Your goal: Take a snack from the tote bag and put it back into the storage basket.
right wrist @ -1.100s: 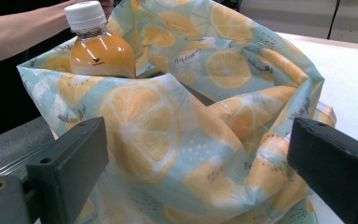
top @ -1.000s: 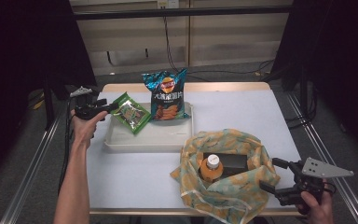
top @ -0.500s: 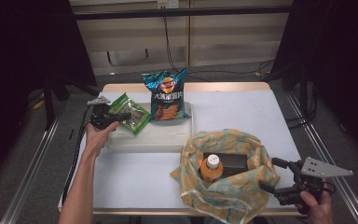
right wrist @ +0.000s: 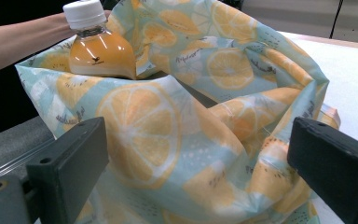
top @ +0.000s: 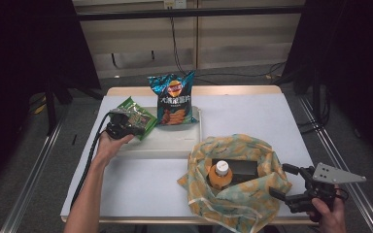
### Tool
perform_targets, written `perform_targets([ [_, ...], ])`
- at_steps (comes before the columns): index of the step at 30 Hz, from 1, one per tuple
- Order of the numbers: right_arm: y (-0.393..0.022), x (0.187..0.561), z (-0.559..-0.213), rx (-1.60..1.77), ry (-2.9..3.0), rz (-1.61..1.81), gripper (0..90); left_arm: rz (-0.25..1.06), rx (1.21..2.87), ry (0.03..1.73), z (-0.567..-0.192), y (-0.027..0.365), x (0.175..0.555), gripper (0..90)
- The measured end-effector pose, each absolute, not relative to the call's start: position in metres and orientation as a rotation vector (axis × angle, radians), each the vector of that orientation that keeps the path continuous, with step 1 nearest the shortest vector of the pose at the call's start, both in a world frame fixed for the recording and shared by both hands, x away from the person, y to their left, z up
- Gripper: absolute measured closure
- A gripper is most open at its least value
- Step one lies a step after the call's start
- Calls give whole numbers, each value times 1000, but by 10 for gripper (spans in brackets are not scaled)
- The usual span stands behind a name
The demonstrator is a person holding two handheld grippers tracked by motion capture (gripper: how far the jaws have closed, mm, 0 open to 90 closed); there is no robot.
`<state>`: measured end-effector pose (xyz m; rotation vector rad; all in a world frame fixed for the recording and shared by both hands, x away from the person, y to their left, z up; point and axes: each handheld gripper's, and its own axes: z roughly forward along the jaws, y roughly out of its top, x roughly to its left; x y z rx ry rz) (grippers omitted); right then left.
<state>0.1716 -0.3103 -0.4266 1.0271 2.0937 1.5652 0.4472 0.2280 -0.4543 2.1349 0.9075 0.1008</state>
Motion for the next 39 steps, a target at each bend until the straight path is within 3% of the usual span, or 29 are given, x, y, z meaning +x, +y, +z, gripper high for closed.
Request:
perform_targets([
  [17,-311,172,-427,1034,2093,1564,46,58,2215,996,-466,230,459,900],
  [39,-313,170,-427,1041,2090,1563,46,117,2255,1173,-463,256,478,900],
])
